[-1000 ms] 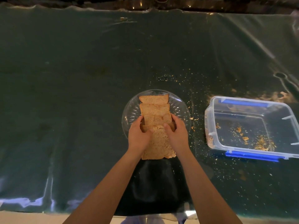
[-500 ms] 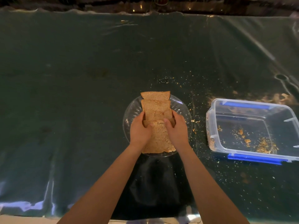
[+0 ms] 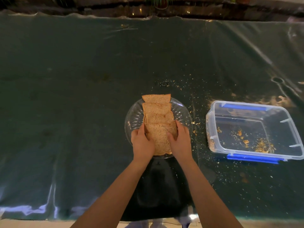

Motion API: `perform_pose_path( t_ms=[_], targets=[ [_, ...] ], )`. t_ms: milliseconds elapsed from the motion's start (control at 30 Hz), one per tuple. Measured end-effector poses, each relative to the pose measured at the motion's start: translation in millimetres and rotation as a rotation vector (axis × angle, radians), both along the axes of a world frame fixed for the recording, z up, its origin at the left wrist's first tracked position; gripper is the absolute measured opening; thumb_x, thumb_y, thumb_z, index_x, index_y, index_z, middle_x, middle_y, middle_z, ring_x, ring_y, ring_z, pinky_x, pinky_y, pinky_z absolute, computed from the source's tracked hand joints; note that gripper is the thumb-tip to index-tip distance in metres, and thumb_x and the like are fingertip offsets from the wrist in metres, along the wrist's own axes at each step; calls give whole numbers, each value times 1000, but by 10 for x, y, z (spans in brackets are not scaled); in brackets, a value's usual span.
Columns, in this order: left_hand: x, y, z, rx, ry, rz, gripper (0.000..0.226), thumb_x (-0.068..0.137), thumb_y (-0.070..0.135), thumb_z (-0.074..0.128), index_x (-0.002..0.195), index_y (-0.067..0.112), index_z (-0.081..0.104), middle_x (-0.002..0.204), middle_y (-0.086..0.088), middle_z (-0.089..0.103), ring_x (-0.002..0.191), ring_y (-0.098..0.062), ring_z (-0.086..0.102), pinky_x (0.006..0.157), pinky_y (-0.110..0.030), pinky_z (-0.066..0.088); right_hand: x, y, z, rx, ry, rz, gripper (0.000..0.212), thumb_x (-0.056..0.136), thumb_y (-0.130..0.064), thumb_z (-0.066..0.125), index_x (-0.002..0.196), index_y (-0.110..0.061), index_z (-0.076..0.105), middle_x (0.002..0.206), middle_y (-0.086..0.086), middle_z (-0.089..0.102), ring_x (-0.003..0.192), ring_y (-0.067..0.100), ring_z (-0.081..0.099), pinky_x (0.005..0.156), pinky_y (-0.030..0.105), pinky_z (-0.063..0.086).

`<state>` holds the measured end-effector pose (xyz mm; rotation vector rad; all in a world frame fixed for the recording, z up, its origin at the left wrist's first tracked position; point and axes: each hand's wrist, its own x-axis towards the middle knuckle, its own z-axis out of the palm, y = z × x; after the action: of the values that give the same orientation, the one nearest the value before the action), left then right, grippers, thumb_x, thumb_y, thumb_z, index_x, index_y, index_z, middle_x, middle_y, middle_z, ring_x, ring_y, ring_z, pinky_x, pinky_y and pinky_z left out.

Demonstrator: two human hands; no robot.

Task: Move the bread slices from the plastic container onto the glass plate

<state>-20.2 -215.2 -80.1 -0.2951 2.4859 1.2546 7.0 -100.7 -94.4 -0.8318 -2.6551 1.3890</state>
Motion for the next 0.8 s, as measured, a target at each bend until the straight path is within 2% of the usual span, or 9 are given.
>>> perform_pose_path(
  t_ms=[100,333,500,667,800],
  targets=[
    [3,-8,36,2,-7,-16,59,91,5,46,148,15,33,134,-10,40,122,-24,48,110,-36,39,3,-6,29,-1,-12,-5,56,90,-15,55,141,-12,33,137,14,38,127,26,41,106,32,34],
    [8,-52,36,17,-19,-50,57,93,7,45,148,15,32,126,-12,42,114,-24,51,106,-31,40,2,-48,72,5,-44,-14,54,90,-8,51,141,-13,34,133,15,38,121,26,44,102,29,36],
    [-7,-96,-23,27,-1,-92,57,92,9,45,147,16,34,115,-8,41,112,-23,50,100,-26,39,4,-99,52,12,-68,-48,54,91,-10,49,142,-12,31,138,15,35,127,28,40,105,33,36],
    [0,-149,-11,-1,20,-121,53,90,13,49,143,14,40,129,-12,44,124,-25,43,99,-25,35,35,-113,91,48,-99,-41,54,92,-13,48,142,-13,29,139,16,35,127,29,38,101,34,39],
    [-50,-185,122,-130,132,-189,54,92,16,46,145,14,34,140,-9,43,132,-24,34,110,-34,31,49,-52,198,102,-105,18,57,90,-15,50,143,-10,26,139,18,36,127,31,35,105,37,34]
  ],
)
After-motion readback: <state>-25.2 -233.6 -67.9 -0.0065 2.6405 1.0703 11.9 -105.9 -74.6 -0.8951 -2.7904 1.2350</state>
